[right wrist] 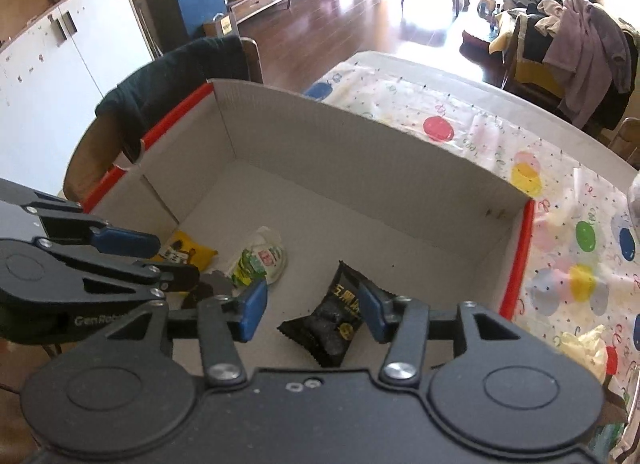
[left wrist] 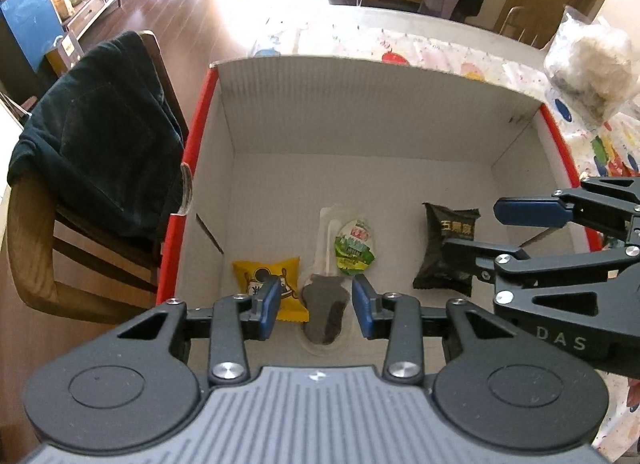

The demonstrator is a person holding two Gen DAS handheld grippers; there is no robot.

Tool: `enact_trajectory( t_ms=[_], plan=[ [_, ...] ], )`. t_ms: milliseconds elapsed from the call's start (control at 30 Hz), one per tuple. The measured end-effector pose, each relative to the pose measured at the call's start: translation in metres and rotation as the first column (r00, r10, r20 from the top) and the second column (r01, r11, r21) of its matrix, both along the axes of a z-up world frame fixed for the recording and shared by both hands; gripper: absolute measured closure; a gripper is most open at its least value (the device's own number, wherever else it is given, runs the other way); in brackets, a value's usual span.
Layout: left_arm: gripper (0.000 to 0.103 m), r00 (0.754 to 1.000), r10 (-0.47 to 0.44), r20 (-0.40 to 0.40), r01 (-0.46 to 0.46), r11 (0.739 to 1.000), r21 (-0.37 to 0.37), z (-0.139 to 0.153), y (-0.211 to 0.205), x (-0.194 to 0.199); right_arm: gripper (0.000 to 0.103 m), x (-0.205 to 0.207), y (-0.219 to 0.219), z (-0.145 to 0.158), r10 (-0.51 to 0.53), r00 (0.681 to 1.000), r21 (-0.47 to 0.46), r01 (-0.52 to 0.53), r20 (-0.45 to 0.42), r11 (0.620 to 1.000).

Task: Organize snacks
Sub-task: 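Withdraw both open tools from the box, then move the left tool to the white-blue packet while the right tool reaches the red chip bag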

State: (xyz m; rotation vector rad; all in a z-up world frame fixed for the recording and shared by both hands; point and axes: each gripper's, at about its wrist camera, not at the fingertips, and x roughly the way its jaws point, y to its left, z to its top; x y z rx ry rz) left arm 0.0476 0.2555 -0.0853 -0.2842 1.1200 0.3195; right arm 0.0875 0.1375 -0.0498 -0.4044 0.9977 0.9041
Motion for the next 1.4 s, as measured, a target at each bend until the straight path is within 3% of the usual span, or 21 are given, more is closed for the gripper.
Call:
enact_trajectory(
  t_ms=[467, 533, 933, 1167, 1233, 1400],
  plan=[
    [0.044, 0.989, -0.029, 0.146, 0.022, 0.999, 0.048, 0.041, -0.024, -0.021, 0.037, -0.012, -0.048, 0.043, -0.073, 0.997, 0.119, 0.071, 0.016, 0.99],
    [0.042, 0.984, -0.038, 0.172, 0.03, 0.998, 0.049, 0.046, -0.031, -0.023, 0.031, -0.015, -0.057, 0.049, -0.076, 0.997, 0.138, 0.072, 0.026, 0.988],
    [0.028, 0.947, -0.102, 0.305, 0.081, 0.993, 0.081, 0.08, -0.079, -0.041, 0.018, -0.031, -0.123, 0.08, -0.109, 0.992, 0.246, 0.091, 0.063, 0.965],
    [0.023, 0.93, -0.13, 0.345, 0.102, 0.99, 0.099, 0.089, -0.117, -0.041, 0.016, -0.037, -0.17, 0.084, -0.159, 0.984, 0.282, 0.132, 0.075, 0.95],
    [0.021, 0.924, -0.14, 0.355, 0.11, 0.989, 0.103, 0.089, -0.128, -0.04, 0.007, -0.036, -0.186, 0.084, -0.177, 0.981, 0.289, 0.148, 0.077, 0.946],
    [0.018, 0.912, -0.155, 0.38, 0.123, 0.987, 0.107, 0.088, -0.16, -0.035, 0.002, -0.035, -0.232, 0.081, -0.218, 0.972, 0.305, 0.181, 0.092, 0.935]
  ],
)
